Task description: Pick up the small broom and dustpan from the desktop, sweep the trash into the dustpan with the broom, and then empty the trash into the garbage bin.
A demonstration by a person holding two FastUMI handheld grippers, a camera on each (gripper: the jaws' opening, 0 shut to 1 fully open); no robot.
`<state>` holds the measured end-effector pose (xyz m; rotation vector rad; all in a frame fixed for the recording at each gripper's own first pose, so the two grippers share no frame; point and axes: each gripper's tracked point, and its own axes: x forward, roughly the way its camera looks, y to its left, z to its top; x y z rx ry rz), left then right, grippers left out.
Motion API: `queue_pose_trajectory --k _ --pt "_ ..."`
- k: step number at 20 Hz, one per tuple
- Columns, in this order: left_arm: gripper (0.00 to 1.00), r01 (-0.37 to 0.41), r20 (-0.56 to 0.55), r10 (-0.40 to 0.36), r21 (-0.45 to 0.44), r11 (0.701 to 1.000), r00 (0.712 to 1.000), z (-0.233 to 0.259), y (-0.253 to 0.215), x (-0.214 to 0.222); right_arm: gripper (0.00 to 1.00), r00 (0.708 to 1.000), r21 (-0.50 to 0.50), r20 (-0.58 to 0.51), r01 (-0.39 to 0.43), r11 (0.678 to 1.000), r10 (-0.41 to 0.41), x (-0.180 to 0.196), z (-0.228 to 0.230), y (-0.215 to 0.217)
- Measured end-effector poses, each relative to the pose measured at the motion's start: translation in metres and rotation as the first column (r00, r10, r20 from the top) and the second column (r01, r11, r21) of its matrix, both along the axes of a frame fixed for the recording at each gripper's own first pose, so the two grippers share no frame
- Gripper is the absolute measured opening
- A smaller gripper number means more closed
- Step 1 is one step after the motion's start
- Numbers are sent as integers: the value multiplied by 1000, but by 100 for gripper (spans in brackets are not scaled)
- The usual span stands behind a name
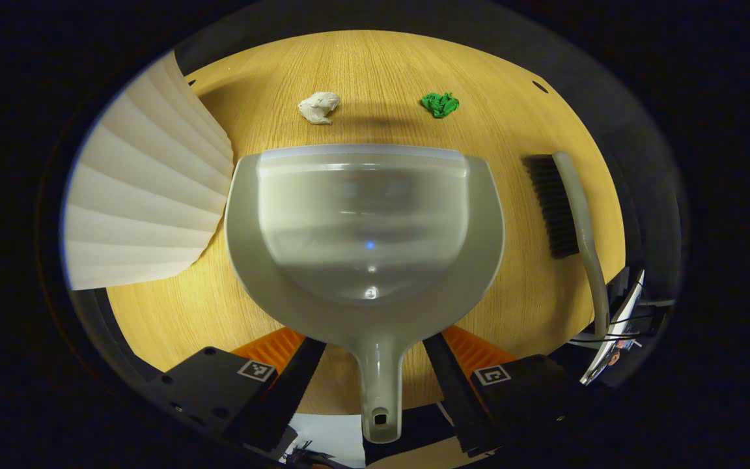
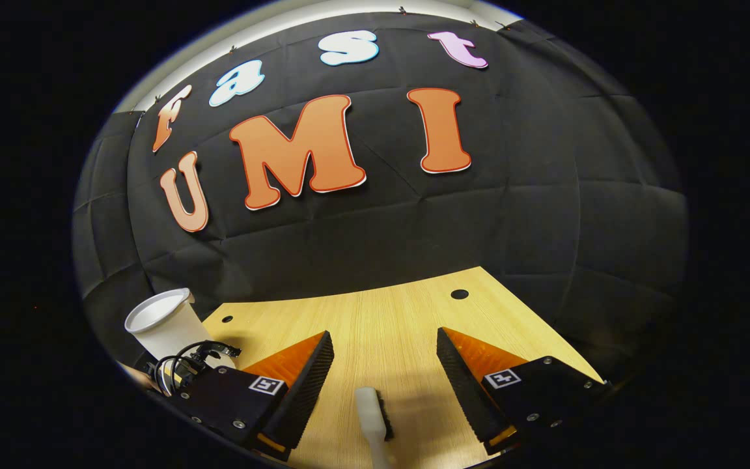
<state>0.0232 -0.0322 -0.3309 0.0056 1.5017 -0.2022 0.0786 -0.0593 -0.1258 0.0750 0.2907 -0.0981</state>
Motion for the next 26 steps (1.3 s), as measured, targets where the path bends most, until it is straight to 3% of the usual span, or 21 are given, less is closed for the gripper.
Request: queue_pose_trajectory --k 2,5,7,9,11,13,17,22,24,26 --pt "86 -4 -13 4 -4 1000 1000 -3 -2 -1 95 1000 8 -6 -8 1000 8 1 -2 1" --pt "57 14 -18 -14 4 1000 1000 0 -3 -4 95 998 11 -37 -41 999 41 4 -11 5" --pt "45 25 3 -25 15 1000 1000 0 -2 -2 96 992 22 -82 -93 995 94 4 -22 14" --pt "38 21 25 -21 23 1000 999 0 3 -1 95 978 40 -167 -121 992 126 2 -44 14" --pt "36 28 39 -29 19 999 999 1 4 -1 96 944 103 -287 -136 985 160 -3 -71 19" --pt "35 47 55 -48 21 999 997 3 7 -2 96 884 143 -427 -144 979 192 -18 -109 22" --pt "34 72 81 -73 15 997 994 3 11 -7 97 714 127 -660 -197 972 231 -50 -176 26" --pt "34 105 103 -105 11 994 989 6 18 -7 97 508 147 -820 -256 956 262 -77 -233 31" --pt "34 108 116 -109 9 994 987 8 20 -6 96 459 141 -852 -258 956 250 -86 -243 29" --pt "34 110 127 -110 8 994 986 9 22 -7 93 454 131 -860 -245 961 233 -84 -247 26"
